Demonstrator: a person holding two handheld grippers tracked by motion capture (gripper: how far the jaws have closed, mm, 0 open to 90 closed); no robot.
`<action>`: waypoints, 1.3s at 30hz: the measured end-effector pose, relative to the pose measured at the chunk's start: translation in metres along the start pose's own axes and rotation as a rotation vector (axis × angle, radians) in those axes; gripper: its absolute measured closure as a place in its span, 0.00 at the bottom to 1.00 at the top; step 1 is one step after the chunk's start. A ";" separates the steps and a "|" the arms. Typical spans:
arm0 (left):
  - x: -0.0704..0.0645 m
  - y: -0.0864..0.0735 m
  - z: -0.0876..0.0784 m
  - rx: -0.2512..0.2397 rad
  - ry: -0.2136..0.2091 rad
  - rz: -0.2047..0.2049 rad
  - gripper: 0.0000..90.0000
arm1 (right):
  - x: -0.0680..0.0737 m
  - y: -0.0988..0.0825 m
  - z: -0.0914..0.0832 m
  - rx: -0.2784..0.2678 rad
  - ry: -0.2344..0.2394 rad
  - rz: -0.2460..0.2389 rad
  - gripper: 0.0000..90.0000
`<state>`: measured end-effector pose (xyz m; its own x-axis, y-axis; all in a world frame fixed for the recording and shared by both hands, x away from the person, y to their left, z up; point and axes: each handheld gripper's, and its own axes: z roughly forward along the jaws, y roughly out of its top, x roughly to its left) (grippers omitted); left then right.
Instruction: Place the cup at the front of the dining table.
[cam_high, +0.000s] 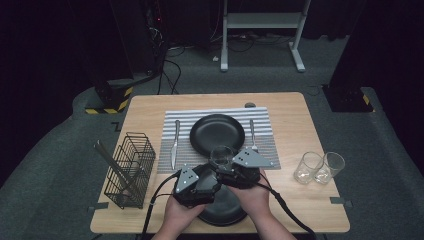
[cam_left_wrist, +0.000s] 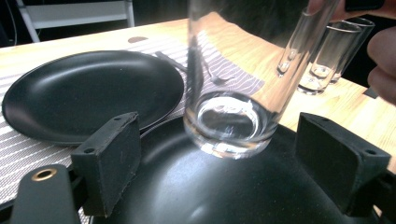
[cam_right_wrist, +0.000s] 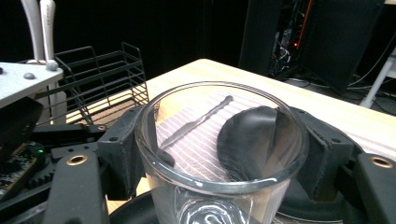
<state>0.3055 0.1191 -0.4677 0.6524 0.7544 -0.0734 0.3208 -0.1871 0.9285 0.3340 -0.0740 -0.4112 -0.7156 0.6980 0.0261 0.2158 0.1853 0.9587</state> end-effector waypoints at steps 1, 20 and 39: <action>0.000 0.001 0.001 0.001 -0.003 0.000 0.17 | 0.001 0.000 0.000 0.000 0.004 -0.001 0.31; 0.001 0.005 0.002 -0.053 -0.017 0.000 0.25 | 0.013 -0.007 0.009 0.030 0.058 0.008 0.31; 0.000 0.009 0.002 -0.089 -0.033 0.007 0.31 | 0.015 -0.008 0.011 0.042 0.075 0.018 0.31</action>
<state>0.3099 0.1166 -0.4598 0.6768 0.7321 -0.0774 0.2547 -0.1343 0.9576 0.3292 -0.0573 -0.4220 -0.7589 0.6479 0.0660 0.2554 0.2029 0.9453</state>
